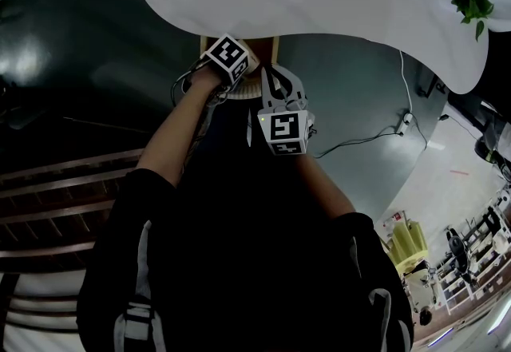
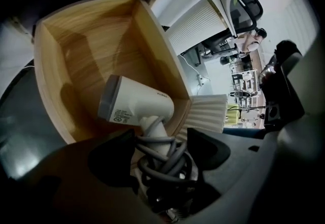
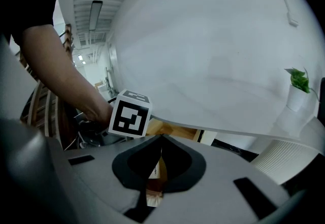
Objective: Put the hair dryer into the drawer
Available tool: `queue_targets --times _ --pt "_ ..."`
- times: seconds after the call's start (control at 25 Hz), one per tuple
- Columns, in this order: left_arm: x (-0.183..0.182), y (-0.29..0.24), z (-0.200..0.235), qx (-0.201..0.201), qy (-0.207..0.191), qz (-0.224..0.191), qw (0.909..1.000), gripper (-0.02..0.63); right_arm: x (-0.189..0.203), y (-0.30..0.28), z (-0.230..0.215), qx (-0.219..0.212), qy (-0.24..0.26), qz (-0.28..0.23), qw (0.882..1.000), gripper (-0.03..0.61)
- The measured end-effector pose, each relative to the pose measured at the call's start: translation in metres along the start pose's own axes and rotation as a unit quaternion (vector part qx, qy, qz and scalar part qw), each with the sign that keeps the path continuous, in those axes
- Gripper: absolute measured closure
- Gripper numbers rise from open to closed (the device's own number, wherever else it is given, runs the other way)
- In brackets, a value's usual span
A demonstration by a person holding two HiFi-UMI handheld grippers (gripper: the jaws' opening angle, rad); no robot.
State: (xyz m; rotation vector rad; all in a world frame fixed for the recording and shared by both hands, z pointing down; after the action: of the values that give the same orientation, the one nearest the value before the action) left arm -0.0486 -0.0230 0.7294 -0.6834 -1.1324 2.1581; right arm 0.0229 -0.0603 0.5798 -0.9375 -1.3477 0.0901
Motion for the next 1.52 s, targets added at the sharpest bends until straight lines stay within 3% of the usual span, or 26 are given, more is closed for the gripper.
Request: queue_targets --times 0.36,0.76,1.04,1.2,1.24,1.32,1.52 --pt "-0.008 0.002 -0.004 0.001 -0.001 -0.007 1.0 0.242 -0.001 0.003 -0.004 -0.001 0.0 -0.005 1.0 0.555" --pt "-0.027 0.018 -0.014 0.007 -0.011 -0.047 0.9988 0.229 -0.007 0.008 -0.001 0.0 0.005 -0.013 1.0 0.555" --pt "-0.043 0.051 -0.017 -0.013 -0.019 -0.139 0.9901 0.229 -0.013 0.014 -0.005 0.0 0.011 -0.021 1.0 0.555" --pt "-0.047 0.081 -0.012 -0.035 0.01 -0.221 0.9747 0.235 -0.022 0.017 -0.008 -0.001 0.022 -0.03 0.999 0.555" --pt "-0.047 0.091 -0.011 -0.045 0.015 -0.245 0.9683 0.267 -0.024 0.017 -0.01 -0.001 0.025 -0.032 0.999 0.555" --pt "-0.046 0.112 -0.009 -0.073 0.026 -0.294 0.9527 0.397 -0.031 0.02 -0.014 0.0 0.03 -0.038 0.999 0.555" --pt "-0.025 0.157 -0.019 -0.115 0.038 -0.391 0.9125 0.555 -0.058 0.032 -0.013 -0.003 0.042 -0.062 0.997 0.555"
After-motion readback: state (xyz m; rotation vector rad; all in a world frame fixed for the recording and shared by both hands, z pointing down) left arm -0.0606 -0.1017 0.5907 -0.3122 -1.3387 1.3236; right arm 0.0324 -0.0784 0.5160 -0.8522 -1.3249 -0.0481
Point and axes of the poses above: the fingertips, and each gripper's own axes: y backward along the fingers, z to its left, x out of its underside, the point moved 1 cm from there along y, backward along the fingers, and after that the axes turned 1 degree about z, right-handed, at the moved point
